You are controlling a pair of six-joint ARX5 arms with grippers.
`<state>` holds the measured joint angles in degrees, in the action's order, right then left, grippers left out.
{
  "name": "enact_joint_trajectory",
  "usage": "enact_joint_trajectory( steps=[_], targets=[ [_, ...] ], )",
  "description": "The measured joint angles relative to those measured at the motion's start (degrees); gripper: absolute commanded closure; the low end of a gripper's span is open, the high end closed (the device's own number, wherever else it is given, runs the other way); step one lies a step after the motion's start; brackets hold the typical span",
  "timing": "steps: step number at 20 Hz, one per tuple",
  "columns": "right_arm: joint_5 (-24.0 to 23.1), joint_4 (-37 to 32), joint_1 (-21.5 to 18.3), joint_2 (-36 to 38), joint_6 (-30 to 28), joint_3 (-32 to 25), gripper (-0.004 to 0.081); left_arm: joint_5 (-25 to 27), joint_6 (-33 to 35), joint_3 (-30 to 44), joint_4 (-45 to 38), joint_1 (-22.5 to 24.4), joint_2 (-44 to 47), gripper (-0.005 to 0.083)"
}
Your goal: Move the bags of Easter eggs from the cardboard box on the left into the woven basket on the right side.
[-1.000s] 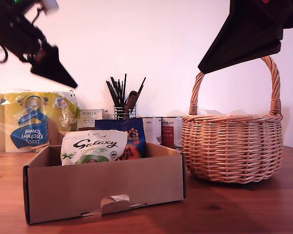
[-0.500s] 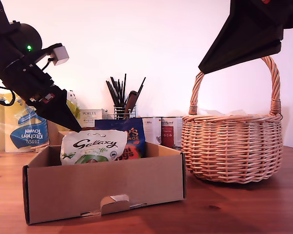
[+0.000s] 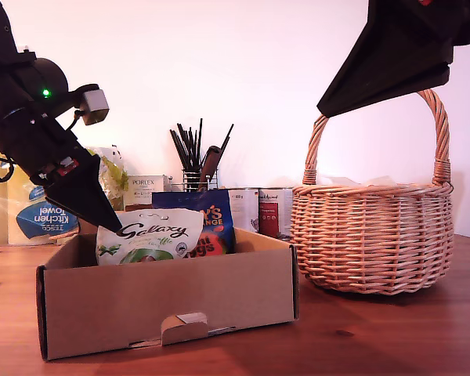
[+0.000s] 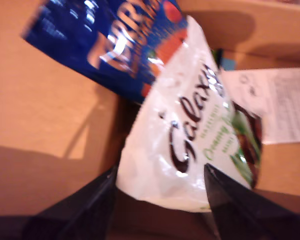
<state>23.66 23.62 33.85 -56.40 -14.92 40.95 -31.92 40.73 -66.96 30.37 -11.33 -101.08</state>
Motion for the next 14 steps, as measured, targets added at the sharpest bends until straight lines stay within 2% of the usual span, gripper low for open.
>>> enact_joint_trajectory(
  steps=[7, 11, 14],
  targets=[
    [0.0, 0.0, 0.0, 0.0, 0.0, 0.0, 0.0782, -3.4, 0.0, 0.0, 3.7, -3.3, 0.0, 0.0387],
    [0.0, 0.0, 0.0, 0.0, 0.0, 0.0, 0.0782, -3.6, 0.0, 0.0, 4.3, -5.8, 0.0, 0.0389],
    [0.0, 0.0, 0.0, 0.0, 0.0, 0.0, 0.0782, -3.6, 0.0, 0.0, 4.3, -7.2, 0.0, 0.0423]
  ],
)
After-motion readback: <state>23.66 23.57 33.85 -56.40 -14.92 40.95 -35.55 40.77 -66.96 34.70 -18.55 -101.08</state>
